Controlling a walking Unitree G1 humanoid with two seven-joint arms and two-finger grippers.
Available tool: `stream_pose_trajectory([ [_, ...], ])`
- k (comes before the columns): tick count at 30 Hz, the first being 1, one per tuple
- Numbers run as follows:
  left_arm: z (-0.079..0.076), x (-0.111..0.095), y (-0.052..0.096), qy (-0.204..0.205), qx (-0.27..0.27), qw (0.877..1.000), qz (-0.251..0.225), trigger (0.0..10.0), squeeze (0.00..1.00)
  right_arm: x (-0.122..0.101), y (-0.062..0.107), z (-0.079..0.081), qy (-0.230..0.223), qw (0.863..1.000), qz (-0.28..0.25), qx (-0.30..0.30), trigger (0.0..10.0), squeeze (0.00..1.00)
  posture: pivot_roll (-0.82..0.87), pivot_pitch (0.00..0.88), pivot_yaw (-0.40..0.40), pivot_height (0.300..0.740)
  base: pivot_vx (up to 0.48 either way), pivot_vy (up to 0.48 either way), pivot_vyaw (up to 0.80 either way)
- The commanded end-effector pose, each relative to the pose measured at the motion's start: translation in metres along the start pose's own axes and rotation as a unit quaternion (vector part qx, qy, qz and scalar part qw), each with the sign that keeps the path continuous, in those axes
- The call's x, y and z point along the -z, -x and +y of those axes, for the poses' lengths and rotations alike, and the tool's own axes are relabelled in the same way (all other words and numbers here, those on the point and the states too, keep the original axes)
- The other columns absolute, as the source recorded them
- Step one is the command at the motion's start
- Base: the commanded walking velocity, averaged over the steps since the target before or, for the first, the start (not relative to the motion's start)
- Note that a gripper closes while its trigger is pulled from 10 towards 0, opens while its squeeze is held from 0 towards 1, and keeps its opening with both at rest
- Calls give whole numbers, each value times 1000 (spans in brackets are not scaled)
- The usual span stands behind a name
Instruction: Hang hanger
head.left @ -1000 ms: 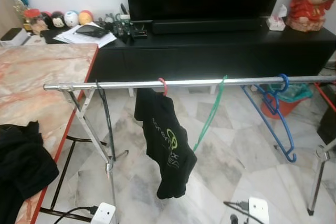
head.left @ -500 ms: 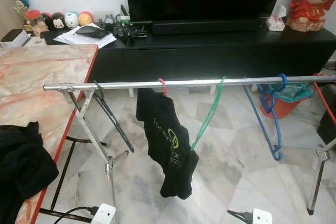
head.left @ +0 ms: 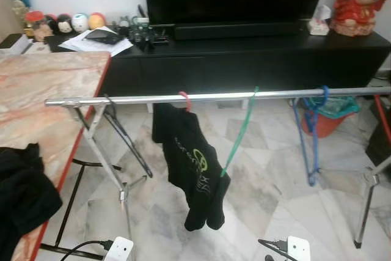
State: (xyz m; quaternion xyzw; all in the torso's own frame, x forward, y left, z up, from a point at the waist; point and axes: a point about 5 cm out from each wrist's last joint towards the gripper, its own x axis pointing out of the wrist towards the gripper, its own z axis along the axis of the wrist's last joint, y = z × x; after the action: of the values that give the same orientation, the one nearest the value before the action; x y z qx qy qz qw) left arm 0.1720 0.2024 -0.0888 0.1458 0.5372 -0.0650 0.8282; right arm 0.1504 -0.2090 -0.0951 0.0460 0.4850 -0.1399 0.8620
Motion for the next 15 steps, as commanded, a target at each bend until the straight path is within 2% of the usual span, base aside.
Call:
stream_pose_trajectory([
  [1, 0, 3, 0, -6, 1, 1000, 10, 10000, 0, 1, 0, -2, -1, 1000, 4, 5, 10000, 0, -150, 0, 17, 740, 0, -281, 0],
  [15, 1, 3, 0, -8, 2, 1000, 10, 10000, 0, -3, -1, 1, -1, 1000, -2, 2, 10000, 0, -145, 0, 20, 740, 0, -282, 0],
])
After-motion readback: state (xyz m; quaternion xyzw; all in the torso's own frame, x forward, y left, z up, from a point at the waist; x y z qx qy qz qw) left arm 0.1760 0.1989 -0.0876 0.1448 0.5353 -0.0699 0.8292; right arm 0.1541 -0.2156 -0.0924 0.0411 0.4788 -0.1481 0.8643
